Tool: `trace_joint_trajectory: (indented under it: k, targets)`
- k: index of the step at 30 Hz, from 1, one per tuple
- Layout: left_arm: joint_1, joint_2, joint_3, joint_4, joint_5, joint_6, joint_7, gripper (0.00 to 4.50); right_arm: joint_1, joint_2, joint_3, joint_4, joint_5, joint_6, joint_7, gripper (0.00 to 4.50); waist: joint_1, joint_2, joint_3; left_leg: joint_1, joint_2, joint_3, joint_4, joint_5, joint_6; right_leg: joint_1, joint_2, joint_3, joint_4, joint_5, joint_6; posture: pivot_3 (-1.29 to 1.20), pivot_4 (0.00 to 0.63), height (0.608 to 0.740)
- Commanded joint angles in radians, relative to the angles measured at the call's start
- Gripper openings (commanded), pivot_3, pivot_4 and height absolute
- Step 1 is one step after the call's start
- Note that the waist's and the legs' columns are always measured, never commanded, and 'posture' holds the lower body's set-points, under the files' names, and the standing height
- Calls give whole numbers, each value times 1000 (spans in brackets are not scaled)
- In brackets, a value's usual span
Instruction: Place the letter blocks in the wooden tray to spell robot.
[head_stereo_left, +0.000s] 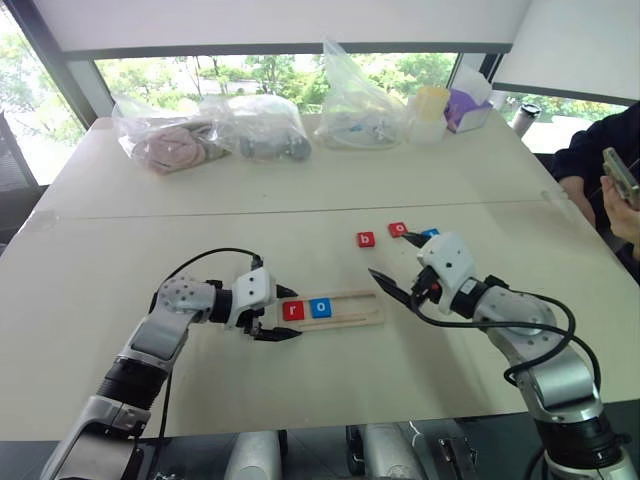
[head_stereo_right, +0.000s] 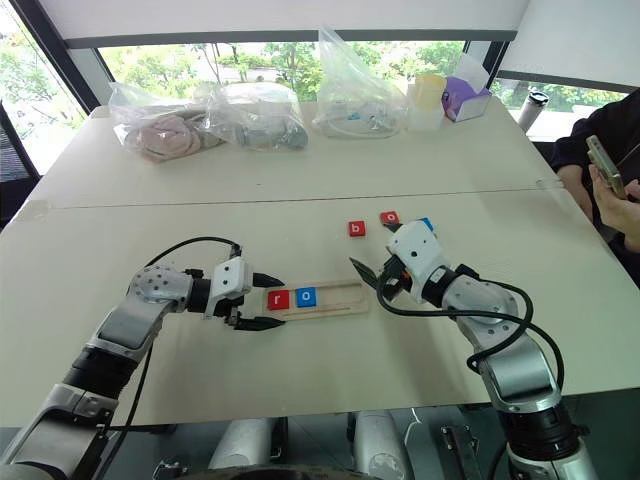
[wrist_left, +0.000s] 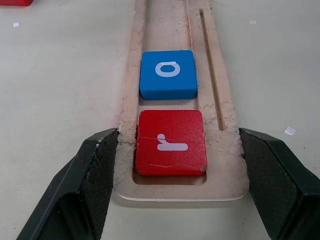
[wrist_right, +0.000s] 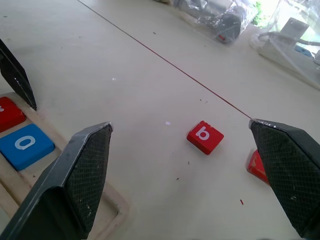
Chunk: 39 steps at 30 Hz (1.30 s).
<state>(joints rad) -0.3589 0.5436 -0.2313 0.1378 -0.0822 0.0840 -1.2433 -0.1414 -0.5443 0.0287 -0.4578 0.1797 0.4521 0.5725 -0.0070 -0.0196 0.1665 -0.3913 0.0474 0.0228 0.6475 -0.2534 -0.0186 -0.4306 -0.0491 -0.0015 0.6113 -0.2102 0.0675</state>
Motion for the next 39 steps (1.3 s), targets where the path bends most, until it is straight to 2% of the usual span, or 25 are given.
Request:
trace_joint_trajectory:
  k: [1, 3, 4, 13, 20, 28, 34, 39]
  targets:
    - [8, -15, -78, 61, 49, -5, 6, 3150, -17, 3, -6, -28, 7, -7, -2, 4500, 2, 0, 0, 0, 0, 0, 0, 0, 0, 0, 0, 0, 0, 0, 0, 0, 150, 740]
    - [-9, -18, -80, 84, 51, -12, 5, 4204, -17, 6, -3, -31, 7, -5, -4, 4500, 7, 0, 0, 0, 0, 0, 0, 0, 0, 0, 0, 0, -1, 0, 0, 0, 150, 740]
    - [-15, -18, -81, 92, 52, -16, 5, 4480, -16, 7, -2, -32, 7, -3, -5, 4500, 9, 0, 0, 0, 0, 0, 0, 0, 0, 0, -1, 0, -1, 0, 0, 0, 150, 740]
    - [-41, 8, -55, 87, 15, -22, -20, 4480, -12, 11, 2, -49, 12, 16, -10, 4500, 16, 0, 0, -1, 0, 1, -1, 0, 0, -1, -1, 0, -2, 0, 0, 0, 150, 740]
    - [10, 146, -4, 13, -42, 0, -88, 4480, -41, 16, 13, -22, 12, 19, -2, 4500, -13, 0, 1, -3, 2, 2, -4, 0, 0, -6, 2, 0, -1, 0, -1, 0, 150, 740]
    - [100, 263, 108, -93, -117, 65, -48, 4480, -186, 92, 42, 77, 28, 145, -45, 4500, -16, 0, 2, -2, 4, 2, -10, -1, 1, -12, 7, 0, 3, -1, -6, 0, 150, 740]
    - [114, 257, 217, -188, -206, 180, 47, 4480, -312, 174, 64, 177, 30, 322, -118, 4500, -9, 0, 4, -6, 4, 2, -10, -1, 1, -15, 5, 0, 3, 0, -8, 0, 150, 740]
    - [93, 210, 294, -304, -313, 320, 152, 4480, -423, 296, 52, 293, 11, 464, -243, 4500, -7, 0, 4, -13, 3, 2, -8, 0, 1, -18, 4, 0, 3, 1, -9, 0, 150, 740]
